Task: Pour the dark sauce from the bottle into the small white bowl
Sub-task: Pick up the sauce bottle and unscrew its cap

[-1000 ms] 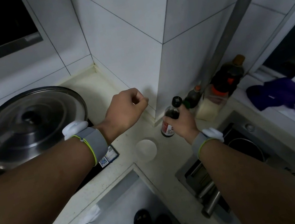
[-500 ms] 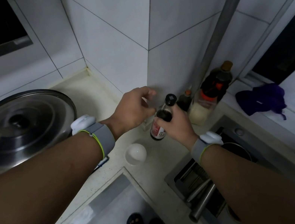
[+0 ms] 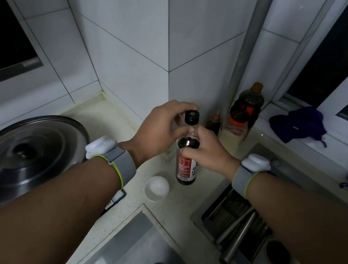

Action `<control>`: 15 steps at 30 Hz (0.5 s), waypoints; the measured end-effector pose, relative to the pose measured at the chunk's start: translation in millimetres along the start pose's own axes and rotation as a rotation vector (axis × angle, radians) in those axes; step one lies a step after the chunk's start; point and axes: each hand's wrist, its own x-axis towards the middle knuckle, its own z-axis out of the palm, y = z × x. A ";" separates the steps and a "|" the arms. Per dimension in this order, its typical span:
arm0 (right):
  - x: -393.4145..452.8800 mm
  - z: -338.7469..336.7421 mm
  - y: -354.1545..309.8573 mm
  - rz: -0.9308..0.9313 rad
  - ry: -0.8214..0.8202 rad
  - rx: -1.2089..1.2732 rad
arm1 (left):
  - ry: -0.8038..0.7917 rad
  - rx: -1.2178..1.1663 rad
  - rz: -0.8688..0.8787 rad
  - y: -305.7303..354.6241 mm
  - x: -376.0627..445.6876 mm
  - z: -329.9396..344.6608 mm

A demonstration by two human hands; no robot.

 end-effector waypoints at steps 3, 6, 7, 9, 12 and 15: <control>-3.7 -2.5 0.6 0.002 -0.042 -0.009 | 0.007 0.018 0.008 2.9 -3.3 -2.4; -8.4 -1.5 -1.8 0.004 -0.048 -0.017 | -0.010 0.048 0.030 8.2 -7.0 -1.9; -8.6 -0.5 -2.9 0.011 -0.033 -0.015 | -0.018 0.050 0.036 9.3 -7.6 -1.2; -10.7 -0.7 -5.7 0.014 0.010 -0.014 | -0.029 0.060 0.045 13.9 -9.5 0.3; -13.6 -4.5 -9.1 0.019 0.038 -0.052 | -0.028 0.084 0.070 18.2 -10.4 -0.8; -15.7 -10.5 -9.8 -0.006 0.064 -0.130 | -0.056 0.178 0.135 20.7 -9.1 -5.1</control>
